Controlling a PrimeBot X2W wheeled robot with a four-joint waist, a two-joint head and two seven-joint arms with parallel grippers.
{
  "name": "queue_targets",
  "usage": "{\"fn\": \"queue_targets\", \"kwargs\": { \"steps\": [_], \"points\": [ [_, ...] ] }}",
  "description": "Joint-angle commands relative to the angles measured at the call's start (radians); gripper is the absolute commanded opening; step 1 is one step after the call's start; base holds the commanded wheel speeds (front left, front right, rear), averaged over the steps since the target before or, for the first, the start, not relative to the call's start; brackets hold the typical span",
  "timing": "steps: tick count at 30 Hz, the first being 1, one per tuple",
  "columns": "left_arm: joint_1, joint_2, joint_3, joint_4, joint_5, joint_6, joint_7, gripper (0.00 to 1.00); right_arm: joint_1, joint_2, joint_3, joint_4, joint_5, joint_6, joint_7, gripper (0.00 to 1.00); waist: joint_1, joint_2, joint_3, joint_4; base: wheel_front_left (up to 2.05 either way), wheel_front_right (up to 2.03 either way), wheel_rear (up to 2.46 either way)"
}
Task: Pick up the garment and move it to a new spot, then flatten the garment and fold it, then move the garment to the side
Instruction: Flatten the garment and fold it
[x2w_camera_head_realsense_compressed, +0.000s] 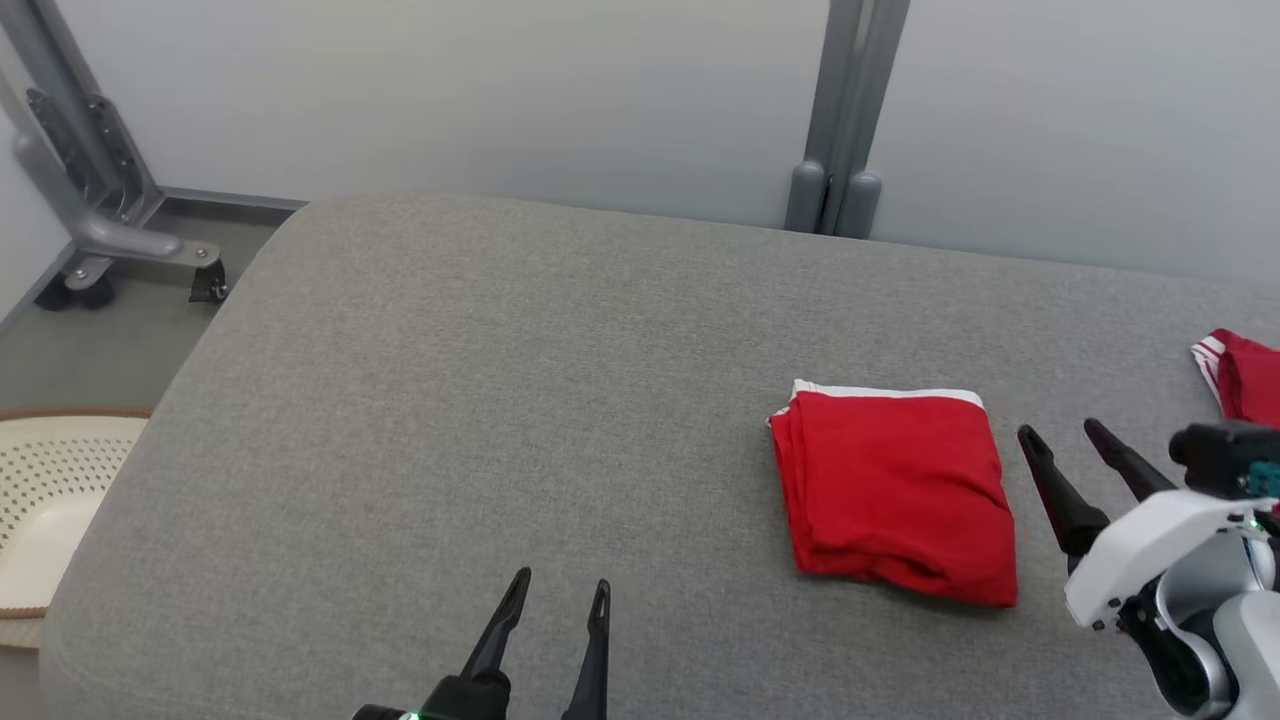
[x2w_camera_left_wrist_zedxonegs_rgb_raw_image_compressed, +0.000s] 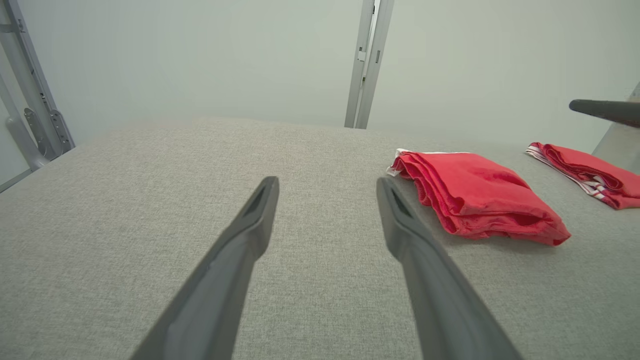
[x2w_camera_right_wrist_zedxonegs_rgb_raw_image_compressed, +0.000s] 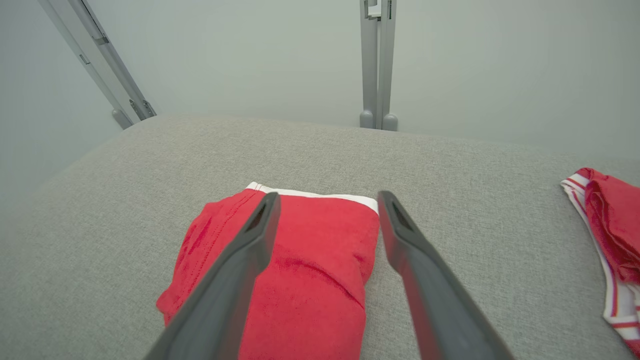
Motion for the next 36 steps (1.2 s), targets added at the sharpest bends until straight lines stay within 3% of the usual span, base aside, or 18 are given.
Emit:
{"fn": "queue_targets", "kwargs": {
  "steps": [1,6,12,18,22,36],
  "points": [
    [0.019,0.001,0.009,-0.002,0.012,-0.002,-0.003,1.00,0.028,-0.002,-0.004,0.001,0.010,0.000,-0.023,1.00,0.0000,0.0000,-0.020,-0.038,0.00,0.00,0.00],
    [0.029,0.001,0.040,-0.010,0.011,0.000,-0.003,1.00,0.096,-0.003,0.023,-0.006,0.003,0.000,-0.115,1.00,0.0000,0.0000,-0.044,-0.097,0.00,0.00,0.00],
    [0.057,0.002,0.116,-0.020,-0.005,0.008,-0.003,1.00,0.144,0.044,0.014,0.037,-0.064,0.000,-0.242,1.00,0.0000,0.0000,-0.070,-0.173,0.00,0.00,0.00],
    [0.093,0.002,0.171,-0.001,0.007,-0.021,-0.001,1.00,0.168,0.093,0.003,0.091,-0.140,0.000,-0.319,1.00,0.0000,0.0000,-0.097,-0.206,0.00,0.00,0.00],
    [0.115,0.002,0.201,0.010,0.010,-0.036,-0.001,1.00,0.192,0.114,-0.012,0.102,-0.181,0.000,-0.333,1.00,0.0000,0.0000,-0.113,-0.216,0.00,0.00,0.00],
    [0.151,0.002,0.259,0.015,0.012,-0.079,-0.001,1.00,0.335,0.236,-0.079,-0.059,-0.309,0.000,-0.334,1.00,0.0000,0.0000,-0.157,-0.230,0.00,0.00,0.00]
  ]
}}
